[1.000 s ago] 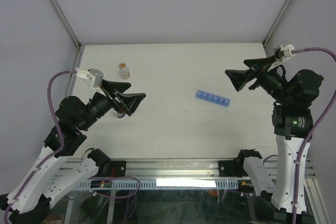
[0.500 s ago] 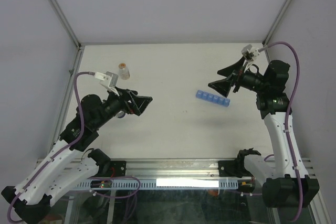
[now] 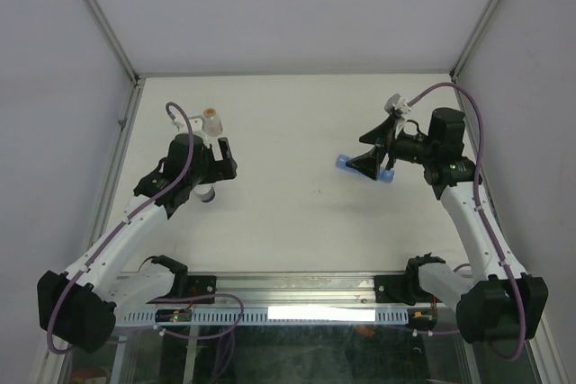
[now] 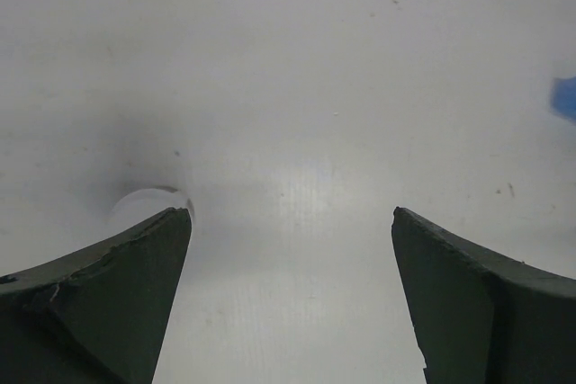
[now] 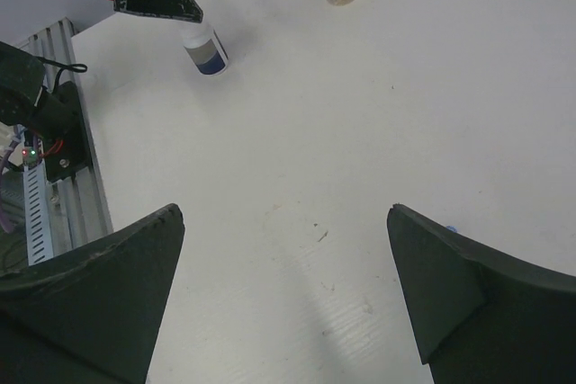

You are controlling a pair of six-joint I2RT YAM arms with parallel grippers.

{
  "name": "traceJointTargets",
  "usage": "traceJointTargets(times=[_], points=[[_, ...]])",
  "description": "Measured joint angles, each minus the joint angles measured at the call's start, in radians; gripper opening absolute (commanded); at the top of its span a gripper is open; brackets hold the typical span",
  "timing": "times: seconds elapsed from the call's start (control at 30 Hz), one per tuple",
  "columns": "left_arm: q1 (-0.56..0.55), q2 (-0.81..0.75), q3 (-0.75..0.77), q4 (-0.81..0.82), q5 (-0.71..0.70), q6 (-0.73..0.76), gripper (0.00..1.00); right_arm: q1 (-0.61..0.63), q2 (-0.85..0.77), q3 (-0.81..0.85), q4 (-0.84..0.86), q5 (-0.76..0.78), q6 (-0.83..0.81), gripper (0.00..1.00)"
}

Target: Sort the pills into containers

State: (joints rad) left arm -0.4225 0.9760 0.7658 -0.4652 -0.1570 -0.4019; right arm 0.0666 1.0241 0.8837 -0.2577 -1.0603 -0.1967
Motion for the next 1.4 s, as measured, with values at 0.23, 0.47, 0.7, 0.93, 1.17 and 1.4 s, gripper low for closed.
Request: traceJointTargets(times=[0.23, 0.47, 0.7, 0.93, 1.17, 1.4], points=[[0.118, 0.08, 0.082, -0.093, -0.082, 0.055, 0.96, 0.035, 0.028, -0.002, -0.054, 0.071, -0.084, 0.99], [0.15, 0.154, 0.081, -0.128, -0.085, 0.059, 0.95, 0.058, 0.028, -0.003, -0.063, 0.112, -0.121, 0.99], [0.162, 0.23, 0.069, -0.136, -0.082, 0.053, 0.92, 0.081, 0.033, -0.003, -0.063, 0.123, -0.129, 0.99], [0.175, 0.265, 0.066, -0.139, -0.077, 0.045, 0.89, 0.09, 0.038, -0.004, -0.078, 0.132, -0.136, 0.99], [0.185, 0.309, 0.058, -0.142, -0.068, 0.024, 0.83, 0.095, 0.04, -0.004, -0.079, 0.133, -0.139, 0.99], [0.189, 0.335, 0.053, -0.15, -0.047, 0.013, 0.76, 0.096, 0.044, -0.004, -0.081, 0.133, -0.139, 0.99]])
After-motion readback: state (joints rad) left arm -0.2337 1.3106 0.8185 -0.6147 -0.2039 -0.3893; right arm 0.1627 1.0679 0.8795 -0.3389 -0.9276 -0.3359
